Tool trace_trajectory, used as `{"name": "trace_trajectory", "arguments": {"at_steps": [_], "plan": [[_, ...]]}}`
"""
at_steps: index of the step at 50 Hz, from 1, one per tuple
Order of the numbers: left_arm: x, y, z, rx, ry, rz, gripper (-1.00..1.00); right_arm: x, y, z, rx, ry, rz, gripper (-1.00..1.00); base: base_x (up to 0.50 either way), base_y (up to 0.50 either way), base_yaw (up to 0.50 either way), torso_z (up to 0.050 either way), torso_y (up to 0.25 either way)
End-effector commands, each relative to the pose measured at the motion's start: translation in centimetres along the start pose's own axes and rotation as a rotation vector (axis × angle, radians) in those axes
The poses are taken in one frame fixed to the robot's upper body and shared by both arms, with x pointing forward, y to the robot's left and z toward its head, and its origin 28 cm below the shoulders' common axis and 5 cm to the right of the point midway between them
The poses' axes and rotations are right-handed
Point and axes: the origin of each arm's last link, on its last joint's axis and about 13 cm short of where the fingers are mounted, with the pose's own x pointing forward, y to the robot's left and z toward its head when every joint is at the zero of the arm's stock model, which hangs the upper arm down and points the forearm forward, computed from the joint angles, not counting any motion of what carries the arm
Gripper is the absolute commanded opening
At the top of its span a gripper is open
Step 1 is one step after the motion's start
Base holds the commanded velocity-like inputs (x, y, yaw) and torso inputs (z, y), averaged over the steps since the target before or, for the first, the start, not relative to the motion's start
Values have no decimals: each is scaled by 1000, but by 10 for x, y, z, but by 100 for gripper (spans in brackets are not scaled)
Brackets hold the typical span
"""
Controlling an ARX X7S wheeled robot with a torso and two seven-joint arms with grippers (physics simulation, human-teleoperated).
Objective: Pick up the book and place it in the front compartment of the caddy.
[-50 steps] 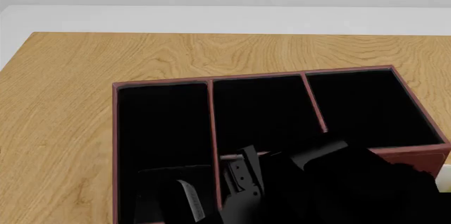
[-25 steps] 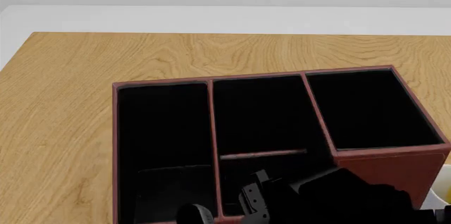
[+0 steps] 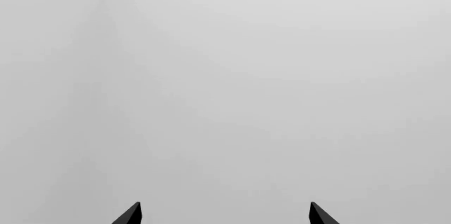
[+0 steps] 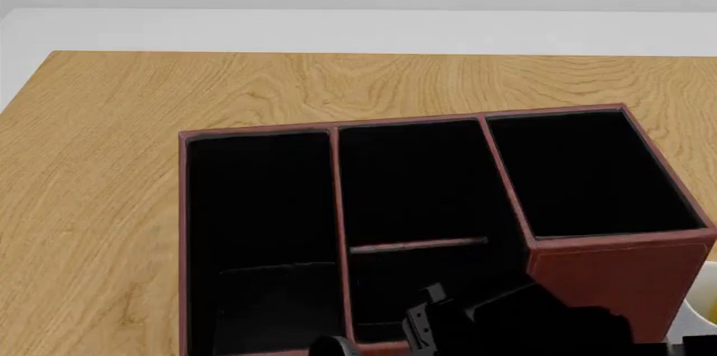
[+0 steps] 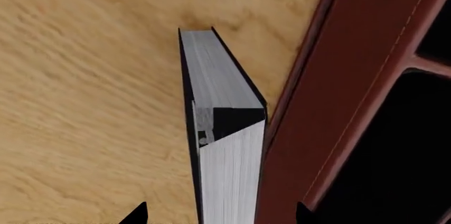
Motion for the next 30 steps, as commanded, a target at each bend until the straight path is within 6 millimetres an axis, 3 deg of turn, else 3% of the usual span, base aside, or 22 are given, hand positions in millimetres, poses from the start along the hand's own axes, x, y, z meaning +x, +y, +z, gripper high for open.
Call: {"name": "trace_trajectory", "arguments": {"at_steps": [1, 30], "plan": [[0, 0, -1, 0, 2, 0, 100, 9, -2, 0, 1, 25, -5, 100, 0, 0, 0, 0, 0], [-1, 1, 0, -3, -2, 4, 100, 42, 3, 0, 20, 25, 23, 100, 0, 0, 0, 0, 0]]}}
